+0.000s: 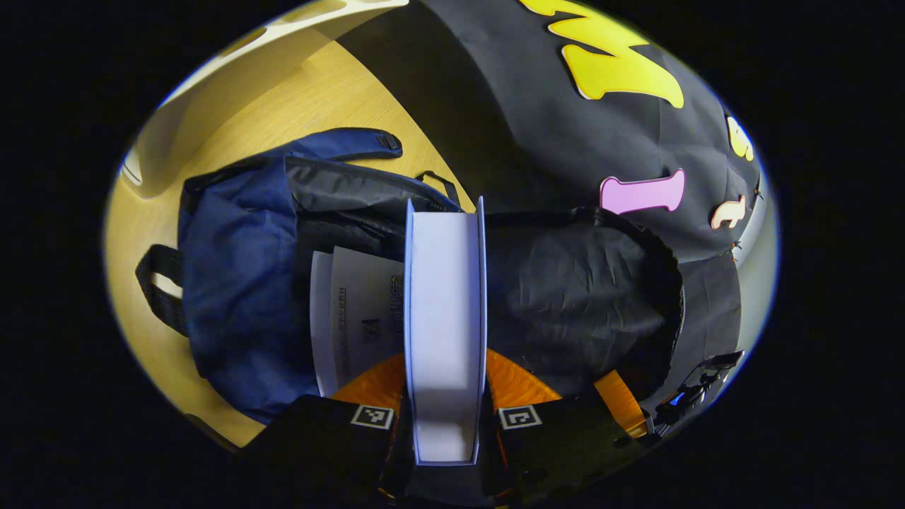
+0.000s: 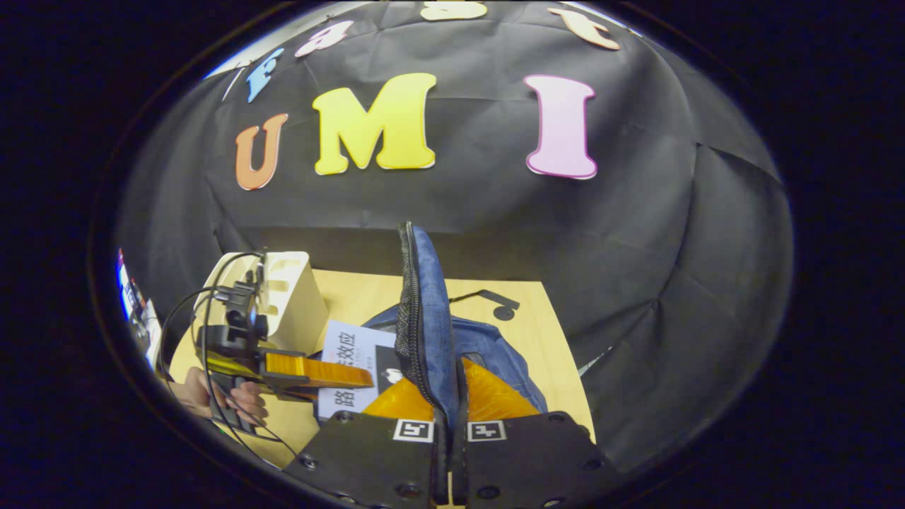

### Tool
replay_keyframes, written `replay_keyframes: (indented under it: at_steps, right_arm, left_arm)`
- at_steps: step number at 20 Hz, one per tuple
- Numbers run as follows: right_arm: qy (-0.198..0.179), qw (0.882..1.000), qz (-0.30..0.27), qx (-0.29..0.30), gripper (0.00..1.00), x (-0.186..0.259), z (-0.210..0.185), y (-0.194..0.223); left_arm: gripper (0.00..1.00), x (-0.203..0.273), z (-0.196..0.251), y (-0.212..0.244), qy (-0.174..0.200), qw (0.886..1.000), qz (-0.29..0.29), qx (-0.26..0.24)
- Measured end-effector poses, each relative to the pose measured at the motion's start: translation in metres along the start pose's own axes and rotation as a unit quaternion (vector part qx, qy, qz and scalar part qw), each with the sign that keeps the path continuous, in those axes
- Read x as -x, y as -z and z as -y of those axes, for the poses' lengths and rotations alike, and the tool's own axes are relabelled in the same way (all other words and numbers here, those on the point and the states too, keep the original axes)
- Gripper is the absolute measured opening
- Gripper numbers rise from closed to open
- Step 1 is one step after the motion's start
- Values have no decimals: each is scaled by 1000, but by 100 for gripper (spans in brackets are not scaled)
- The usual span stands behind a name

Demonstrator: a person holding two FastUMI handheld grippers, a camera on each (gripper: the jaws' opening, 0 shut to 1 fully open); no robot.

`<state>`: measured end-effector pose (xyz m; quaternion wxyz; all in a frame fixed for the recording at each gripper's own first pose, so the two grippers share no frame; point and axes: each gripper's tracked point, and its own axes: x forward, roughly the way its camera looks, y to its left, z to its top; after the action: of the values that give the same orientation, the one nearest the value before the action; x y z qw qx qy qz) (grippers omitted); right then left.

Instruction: Open the schoolbag, grab two books from the bookshelf and put them into the schoolbag.

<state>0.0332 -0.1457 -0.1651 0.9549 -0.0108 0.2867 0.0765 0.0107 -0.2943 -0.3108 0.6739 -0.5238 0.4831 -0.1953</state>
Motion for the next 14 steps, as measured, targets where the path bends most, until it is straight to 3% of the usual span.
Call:
replay_keyframes:
  at_steps: [9, 10, 11, 14]
  right_arm:
    - [0, 1000, -3, 7, 3, -3, 0, -2]
    - [1, 1000, -3, 7, 2, -4, 1, -2]
    - [0, 1000, -4, 6, 3, -5, 1, -2]
    - [-2, 1000, -6, 8, 3, -7, 0, -2]
  left_arm:
    - [40, -51, -5, 7, 42, 999, -15, 31]
    - [47, -53, -5, 5, 43, 998, -15, 31]
    - [40, -53, -7, 4, 44, 998, -15, 33]
    - [42, -53, -9, 2, 38, 998, -14, 38]
